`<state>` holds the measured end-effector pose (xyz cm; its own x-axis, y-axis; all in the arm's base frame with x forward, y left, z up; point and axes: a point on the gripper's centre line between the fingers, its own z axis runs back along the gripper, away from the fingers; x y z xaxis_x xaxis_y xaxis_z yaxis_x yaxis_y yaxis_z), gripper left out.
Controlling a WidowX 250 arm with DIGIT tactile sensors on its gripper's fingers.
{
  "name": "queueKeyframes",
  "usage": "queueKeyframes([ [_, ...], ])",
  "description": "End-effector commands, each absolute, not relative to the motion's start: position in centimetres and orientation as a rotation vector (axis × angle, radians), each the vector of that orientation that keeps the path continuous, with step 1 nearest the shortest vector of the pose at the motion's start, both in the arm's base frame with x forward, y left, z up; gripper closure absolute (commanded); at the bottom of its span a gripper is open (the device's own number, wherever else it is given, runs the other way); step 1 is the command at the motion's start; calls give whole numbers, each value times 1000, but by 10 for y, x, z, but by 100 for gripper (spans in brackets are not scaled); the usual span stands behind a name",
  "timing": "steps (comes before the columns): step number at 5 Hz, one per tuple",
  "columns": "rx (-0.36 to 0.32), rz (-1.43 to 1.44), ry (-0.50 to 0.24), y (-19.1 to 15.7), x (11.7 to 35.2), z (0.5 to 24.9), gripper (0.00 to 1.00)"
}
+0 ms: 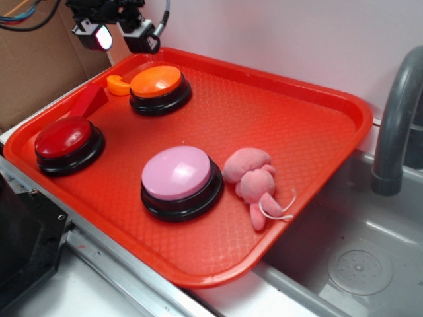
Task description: Push the orange button.
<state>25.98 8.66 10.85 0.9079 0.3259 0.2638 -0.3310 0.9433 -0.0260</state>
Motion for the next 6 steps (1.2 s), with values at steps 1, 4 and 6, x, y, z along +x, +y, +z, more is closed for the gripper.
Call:
queueKeyframes([
  [1,32,323,-305,99,255,127,0],
  [4,-13,250,-332,93,243,144,0],
  [6,-20,230,-338,80,241,152,0],
])
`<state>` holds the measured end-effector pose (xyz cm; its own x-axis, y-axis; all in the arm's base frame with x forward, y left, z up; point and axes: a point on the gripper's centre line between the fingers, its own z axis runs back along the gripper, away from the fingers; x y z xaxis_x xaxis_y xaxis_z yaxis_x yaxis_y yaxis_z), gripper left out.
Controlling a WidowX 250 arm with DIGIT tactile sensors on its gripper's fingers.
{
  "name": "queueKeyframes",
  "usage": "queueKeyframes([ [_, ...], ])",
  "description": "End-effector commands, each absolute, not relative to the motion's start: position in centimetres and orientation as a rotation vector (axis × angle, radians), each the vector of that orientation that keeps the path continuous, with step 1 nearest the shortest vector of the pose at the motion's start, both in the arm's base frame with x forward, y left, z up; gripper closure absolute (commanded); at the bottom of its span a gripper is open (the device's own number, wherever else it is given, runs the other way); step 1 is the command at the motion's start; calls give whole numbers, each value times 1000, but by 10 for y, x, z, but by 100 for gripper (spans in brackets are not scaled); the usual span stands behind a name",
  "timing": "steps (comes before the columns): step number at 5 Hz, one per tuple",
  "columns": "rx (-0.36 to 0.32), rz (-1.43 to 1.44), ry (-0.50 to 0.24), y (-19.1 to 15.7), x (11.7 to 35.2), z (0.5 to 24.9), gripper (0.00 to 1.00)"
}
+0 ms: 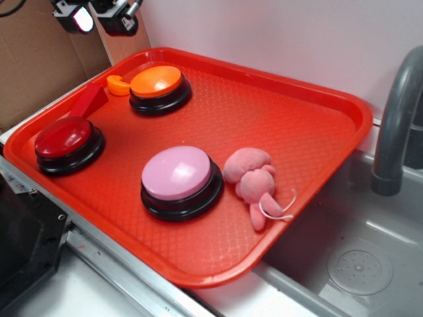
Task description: Push the orange button.
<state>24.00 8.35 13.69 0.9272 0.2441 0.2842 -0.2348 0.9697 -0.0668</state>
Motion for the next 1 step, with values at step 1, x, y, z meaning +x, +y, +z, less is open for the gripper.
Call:
queueKeyframes([
  [1,-4,191,-358,76,247,154,0],
])
